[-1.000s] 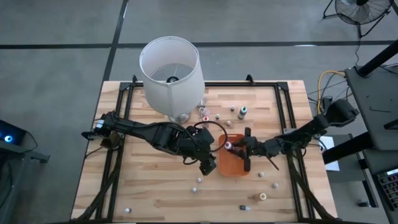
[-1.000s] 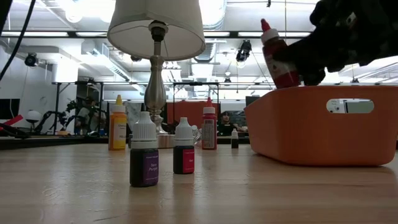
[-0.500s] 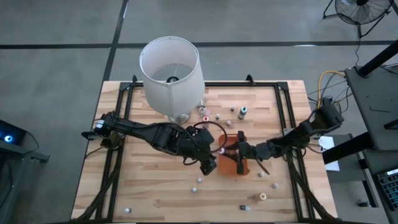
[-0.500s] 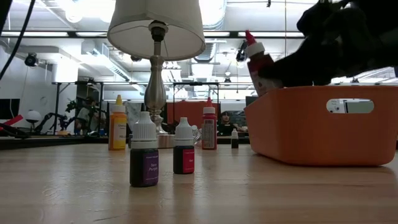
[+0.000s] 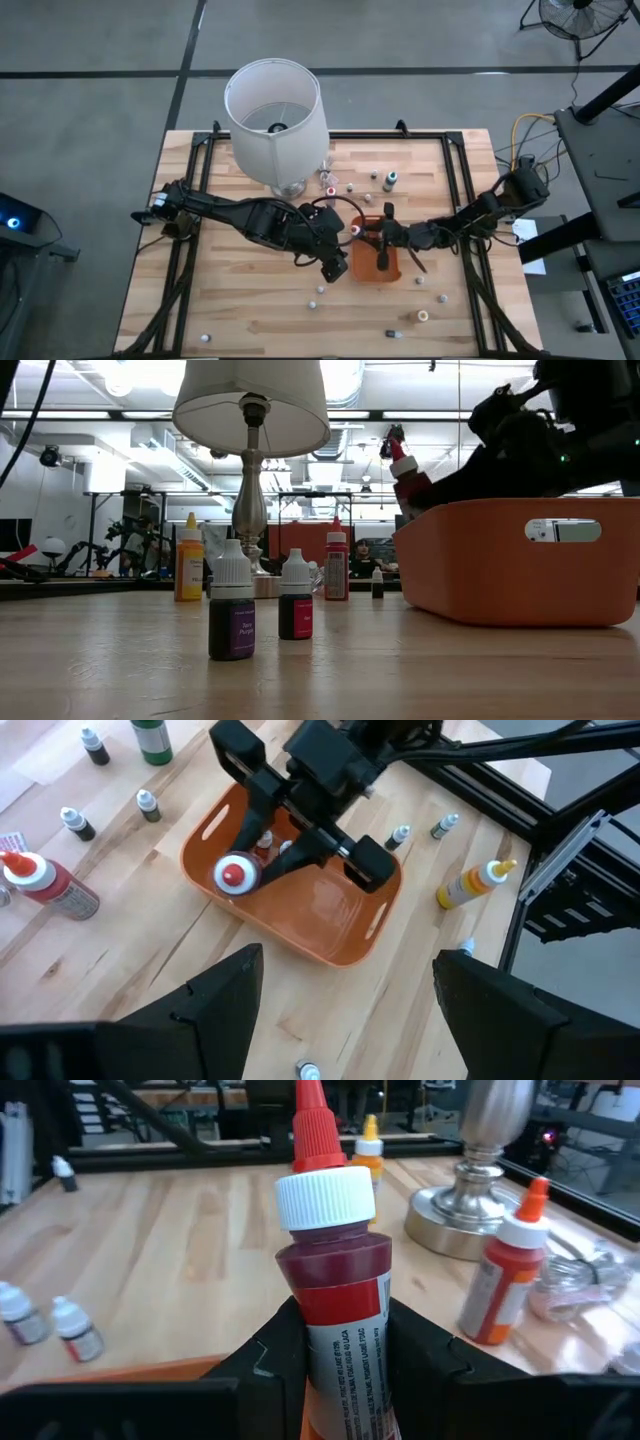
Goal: Pick & Place food coloring
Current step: Put the big food coloring bottle into the orange bin
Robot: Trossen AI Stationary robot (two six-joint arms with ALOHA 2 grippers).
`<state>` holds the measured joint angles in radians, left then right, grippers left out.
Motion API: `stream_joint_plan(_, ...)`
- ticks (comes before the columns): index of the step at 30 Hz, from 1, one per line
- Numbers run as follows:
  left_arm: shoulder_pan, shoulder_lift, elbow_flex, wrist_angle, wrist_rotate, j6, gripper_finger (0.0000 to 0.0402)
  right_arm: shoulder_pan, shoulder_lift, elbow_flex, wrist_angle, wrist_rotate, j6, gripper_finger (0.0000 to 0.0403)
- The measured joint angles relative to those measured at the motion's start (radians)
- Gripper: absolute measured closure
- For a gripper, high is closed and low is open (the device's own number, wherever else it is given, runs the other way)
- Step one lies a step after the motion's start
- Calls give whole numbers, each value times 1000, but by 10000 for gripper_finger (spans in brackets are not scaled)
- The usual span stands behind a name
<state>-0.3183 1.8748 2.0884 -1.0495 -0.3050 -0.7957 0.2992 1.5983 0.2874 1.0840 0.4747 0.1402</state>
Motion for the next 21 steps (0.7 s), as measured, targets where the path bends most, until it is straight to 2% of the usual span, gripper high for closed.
stream_joint_plan(6,0,0,0,0,0,3,138,-6,39,-3,11,-4,9,307)
stream_joint_plan(17,0,0,0,0,0,3,138,-6,157,-2,152,21,-8,307)
stream_joint_plan(21,0,0,0,1,0,4,138,-6,165,-2,150,26,-7,288)
